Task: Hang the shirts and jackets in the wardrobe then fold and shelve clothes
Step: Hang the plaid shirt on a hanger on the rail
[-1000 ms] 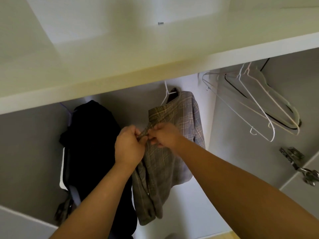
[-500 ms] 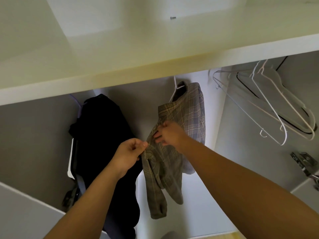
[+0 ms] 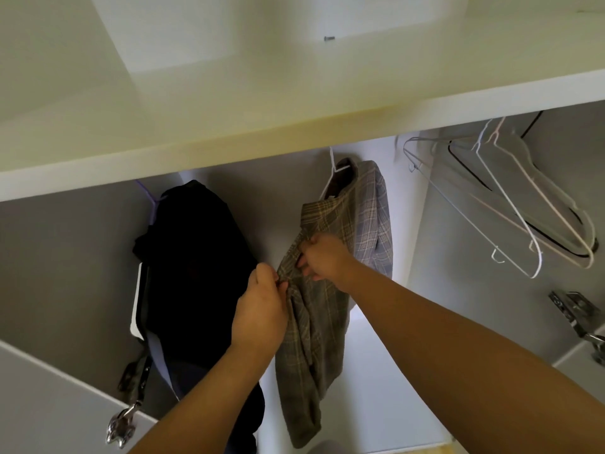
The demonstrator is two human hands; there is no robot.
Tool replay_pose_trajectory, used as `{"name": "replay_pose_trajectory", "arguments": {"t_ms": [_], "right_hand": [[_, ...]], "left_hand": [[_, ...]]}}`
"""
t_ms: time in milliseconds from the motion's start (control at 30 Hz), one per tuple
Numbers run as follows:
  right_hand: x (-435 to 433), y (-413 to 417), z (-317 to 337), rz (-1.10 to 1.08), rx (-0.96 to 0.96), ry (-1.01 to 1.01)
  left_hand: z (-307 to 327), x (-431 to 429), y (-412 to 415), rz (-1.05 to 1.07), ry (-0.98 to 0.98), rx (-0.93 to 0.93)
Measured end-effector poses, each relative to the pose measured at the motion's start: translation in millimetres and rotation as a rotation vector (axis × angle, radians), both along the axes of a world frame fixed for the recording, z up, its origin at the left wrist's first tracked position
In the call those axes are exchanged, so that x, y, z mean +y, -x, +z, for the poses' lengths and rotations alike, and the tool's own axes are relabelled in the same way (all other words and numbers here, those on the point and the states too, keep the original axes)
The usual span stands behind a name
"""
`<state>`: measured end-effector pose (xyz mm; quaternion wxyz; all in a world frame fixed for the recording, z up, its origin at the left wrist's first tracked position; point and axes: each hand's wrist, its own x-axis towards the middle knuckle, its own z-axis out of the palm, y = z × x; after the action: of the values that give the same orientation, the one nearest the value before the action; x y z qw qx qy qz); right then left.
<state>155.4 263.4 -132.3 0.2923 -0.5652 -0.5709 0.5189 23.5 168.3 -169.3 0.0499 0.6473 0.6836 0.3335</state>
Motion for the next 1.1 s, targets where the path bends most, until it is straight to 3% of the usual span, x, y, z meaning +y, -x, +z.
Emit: {"name": "replay_pose_trajectory", "arguments": {"t_ms": [100, 200, 300, 400, 600, 733, 900, 1100], "right_hand": [[0.5, 0.8, -0.3, -0.008, 0.005, -0.037], [-1.2, 1.7, -2.4, -0.022, 0.023, -0.062], [-2.2, 2.5, -2.1, -0.137, -0.093, -0.252], [-1.8, 2.5, 2.7, -0.173, -0.195, -0.399], [-1.7, -11.1, 5.6, -0.186, -0.273, -0.445], [-10.7, -20.3, 2.8, -0.234, -0.344, -0.475], [-19.9, -41.5, 4.9, -0.334, -0.457, -0.523], [-30.9, -69.7, 17.1, -0.391, -0.733, -0.452]], "left_hand": [[-5.4, 0.1, 4.1, -0.002, 0.014, -0.064], [-7.4, 5.5, 7.5, -0.003, 0.056, 0.004], [-9.0, 5.6, 5.5, -0.032, 0.065, 0.073], [-10.8, 4.2, 1.3, -0.108, 0.074, 0.057], [-14.8, 7.8, 0.0, -0.356, 0.142, 0.060], [-7.0, 17.3, -4.2, -0.520, 0.284, -0.149], [10.9, 66.4, -8.1, -0.431, 0.207, -0.300], [39.4, 159.7, -10.5, -0.257, 0.158, -0.268]]}}
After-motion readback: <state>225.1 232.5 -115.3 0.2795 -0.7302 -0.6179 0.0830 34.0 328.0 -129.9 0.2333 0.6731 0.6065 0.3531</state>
